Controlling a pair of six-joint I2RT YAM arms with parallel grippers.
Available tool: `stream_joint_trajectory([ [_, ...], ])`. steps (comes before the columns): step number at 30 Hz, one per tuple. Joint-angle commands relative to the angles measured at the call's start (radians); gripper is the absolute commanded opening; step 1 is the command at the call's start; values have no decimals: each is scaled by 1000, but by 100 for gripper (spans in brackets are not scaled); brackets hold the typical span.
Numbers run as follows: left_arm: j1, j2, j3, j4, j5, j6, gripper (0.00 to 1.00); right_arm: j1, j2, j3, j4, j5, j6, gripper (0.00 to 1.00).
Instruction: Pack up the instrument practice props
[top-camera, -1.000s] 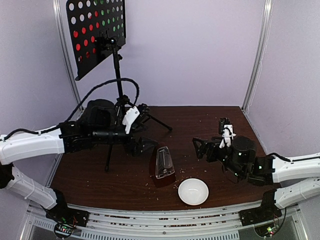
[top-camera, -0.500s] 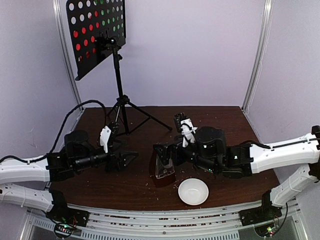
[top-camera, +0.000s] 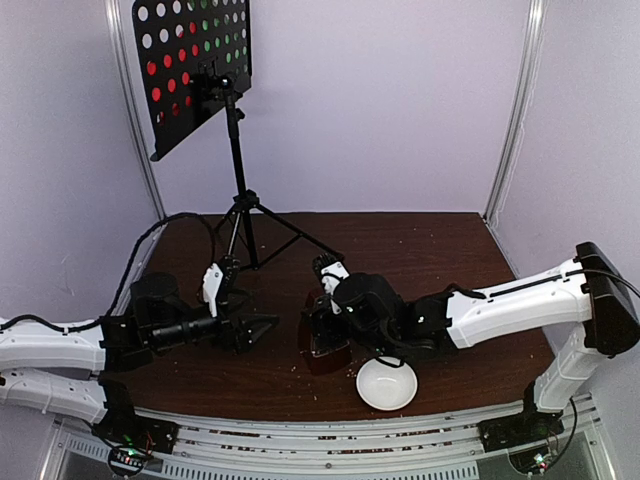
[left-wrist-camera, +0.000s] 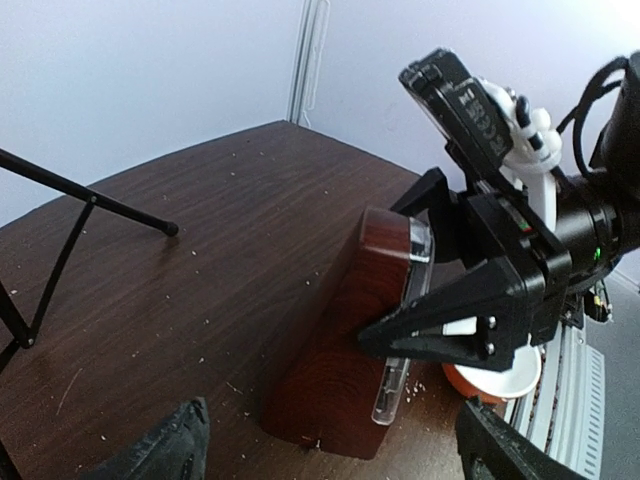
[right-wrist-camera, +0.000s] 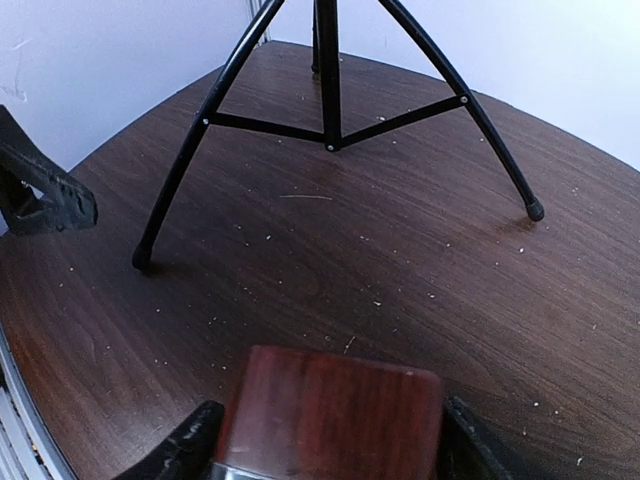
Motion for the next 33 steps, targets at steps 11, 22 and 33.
stream_joint_trajectory([
  [11, -76, 127, -136, 215, -6, 65, 88, -82, -174, -181, 105, -361, -151, 65],
  [22, -205, 481, -86, 467, -146, 106, 92, -83, -163, -208, 182, -426, -138, 66],
  [33, -206, 710, -28, 562, -226, 146, 98, -83, -173, -243, 231, -425, -119, 66],
])
